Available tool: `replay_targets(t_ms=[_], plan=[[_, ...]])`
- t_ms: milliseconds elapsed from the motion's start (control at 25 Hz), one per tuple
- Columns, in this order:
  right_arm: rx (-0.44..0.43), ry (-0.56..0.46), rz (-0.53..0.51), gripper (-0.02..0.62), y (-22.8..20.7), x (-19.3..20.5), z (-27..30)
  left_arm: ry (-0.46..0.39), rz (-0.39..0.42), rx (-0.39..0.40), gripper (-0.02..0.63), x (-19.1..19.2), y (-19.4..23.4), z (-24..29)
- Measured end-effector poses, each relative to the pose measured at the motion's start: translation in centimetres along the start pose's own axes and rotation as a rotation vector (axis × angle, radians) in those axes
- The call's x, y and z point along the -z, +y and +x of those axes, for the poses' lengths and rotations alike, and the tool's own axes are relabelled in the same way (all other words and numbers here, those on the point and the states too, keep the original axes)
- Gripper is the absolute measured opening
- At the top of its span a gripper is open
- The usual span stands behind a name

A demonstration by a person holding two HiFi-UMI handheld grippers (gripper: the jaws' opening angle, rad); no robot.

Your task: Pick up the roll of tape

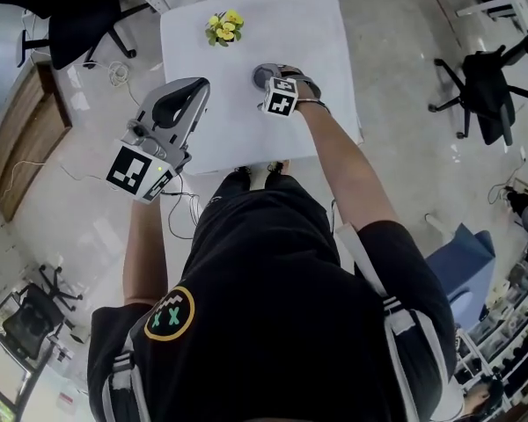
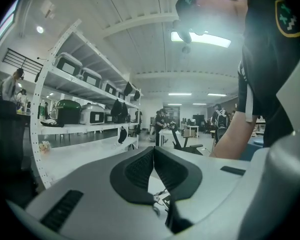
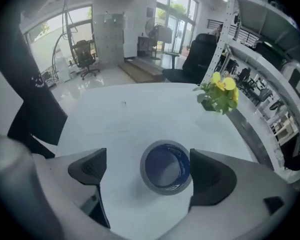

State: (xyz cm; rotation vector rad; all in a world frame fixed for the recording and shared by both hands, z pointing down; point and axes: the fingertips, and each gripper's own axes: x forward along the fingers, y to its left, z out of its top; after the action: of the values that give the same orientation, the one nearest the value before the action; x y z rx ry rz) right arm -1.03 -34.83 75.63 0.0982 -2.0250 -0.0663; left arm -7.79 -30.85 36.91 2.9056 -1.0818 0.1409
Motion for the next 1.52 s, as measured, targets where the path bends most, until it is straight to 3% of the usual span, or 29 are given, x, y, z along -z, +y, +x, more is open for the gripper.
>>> replay_targets(t_ms=[320,600,1000,1320,1400,1440,1520], plan=[[-0.077,0.110,-0.072,0.514,2.1,2.2,3.5,0.028,-0.004,-0.021,0.018,0.6,0.3,-1.1],[-0.094,0.147,-0.124,0.445,2.4,2.4,5.3,0.048,-0.013,-0.036,0.018,1.1,0.8,-1.7],[-0.128,0.176,-0.140,0.424,2.6,2.7,5.7,0.055,-0.027,-0.062,0.018,1.8,0.8,-2.5],[-0.140,0.199,-0.208,0.284,3.4,2.8,5.3,0.053,-0.028,-0.068,0.018,1.5,0.3,-3.0],[-0.107,0.216,-0.233,0.196,3.0,3.1,5.3,0.055,-0.027,-0.070,0.019,1.6,0.1,-3.1],[-0.087,0.227,-0.245,0.094,2.7,3.3,5.4,0.056,-0.027,-0.071,0.018,1.6,0.0,-3.1],[-0.068,0.240,-0.255,0.087,2.5,3.5,5.3,0.055,-0.026,-0.073,0.019,1.5,-0.2,-3.2]])
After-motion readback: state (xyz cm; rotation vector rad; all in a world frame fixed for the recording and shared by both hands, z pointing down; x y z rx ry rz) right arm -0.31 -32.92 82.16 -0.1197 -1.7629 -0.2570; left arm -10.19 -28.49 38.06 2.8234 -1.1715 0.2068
